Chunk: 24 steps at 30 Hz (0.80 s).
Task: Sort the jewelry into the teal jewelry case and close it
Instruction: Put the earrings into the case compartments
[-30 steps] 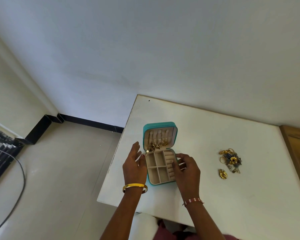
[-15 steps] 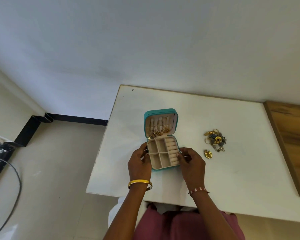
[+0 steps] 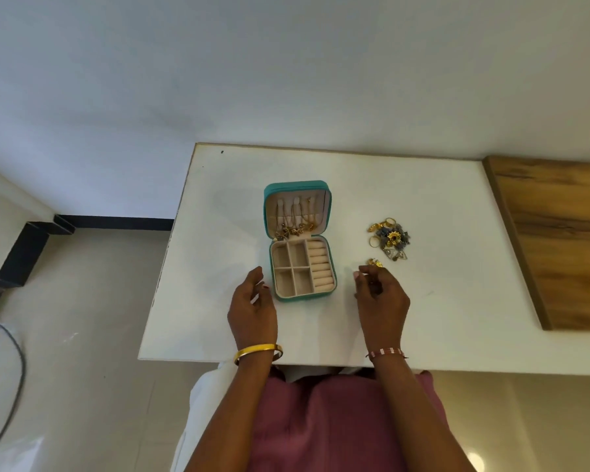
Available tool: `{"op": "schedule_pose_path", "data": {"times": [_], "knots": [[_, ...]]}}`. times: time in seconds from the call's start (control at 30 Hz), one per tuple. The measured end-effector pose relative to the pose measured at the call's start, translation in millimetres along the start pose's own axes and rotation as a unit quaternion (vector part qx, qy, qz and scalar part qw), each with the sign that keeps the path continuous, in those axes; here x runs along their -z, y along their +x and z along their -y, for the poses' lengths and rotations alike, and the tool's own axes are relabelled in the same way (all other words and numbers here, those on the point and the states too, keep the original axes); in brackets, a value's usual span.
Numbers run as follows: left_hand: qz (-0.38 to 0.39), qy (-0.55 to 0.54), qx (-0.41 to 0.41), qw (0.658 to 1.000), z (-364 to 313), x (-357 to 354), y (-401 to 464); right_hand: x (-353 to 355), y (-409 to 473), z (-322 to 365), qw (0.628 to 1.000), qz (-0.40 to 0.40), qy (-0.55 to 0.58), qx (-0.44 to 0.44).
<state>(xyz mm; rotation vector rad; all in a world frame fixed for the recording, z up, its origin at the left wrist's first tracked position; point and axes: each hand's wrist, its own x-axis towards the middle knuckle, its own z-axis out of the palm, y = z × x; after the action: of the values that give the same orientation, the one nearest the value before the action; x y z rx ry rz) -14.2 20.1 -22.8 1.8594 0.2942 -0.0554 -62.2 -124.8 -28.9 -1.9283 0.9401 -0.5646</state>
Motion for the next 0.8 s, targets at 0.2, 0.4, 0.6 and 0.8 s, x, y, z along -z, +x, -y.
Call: {"op": "schedule_pose_path", "data": {"times": [0.2, 0.4, 0.6, 0.8], "knots": [[0.010, -0.023, -0.022, 0.999, 2.0, -1.5, -30.7, 19.7, 5.9, -19.7, 0.997, -0.064, -0.042, -0.026], [0.078, 0.018, -0.080, 0.994, 6.5, -10.9, -42.1, 11.8, 12.8, -19.5, 0.994, -0.033, -0.108, 0.002], [0.111, 0.034, -0.080, 0.990, 8.3, -19.8, -48.4, 5.6, 17.3, -21.7, 0.983, -0.024, -0.182, 0.000], [0.133, 0.029, -0.078, 0.988, 8.7, -18.0, -48.2, 5.7, 17.4, -24.6, 0.979, -0.023, -0.200, 0.033]]}}
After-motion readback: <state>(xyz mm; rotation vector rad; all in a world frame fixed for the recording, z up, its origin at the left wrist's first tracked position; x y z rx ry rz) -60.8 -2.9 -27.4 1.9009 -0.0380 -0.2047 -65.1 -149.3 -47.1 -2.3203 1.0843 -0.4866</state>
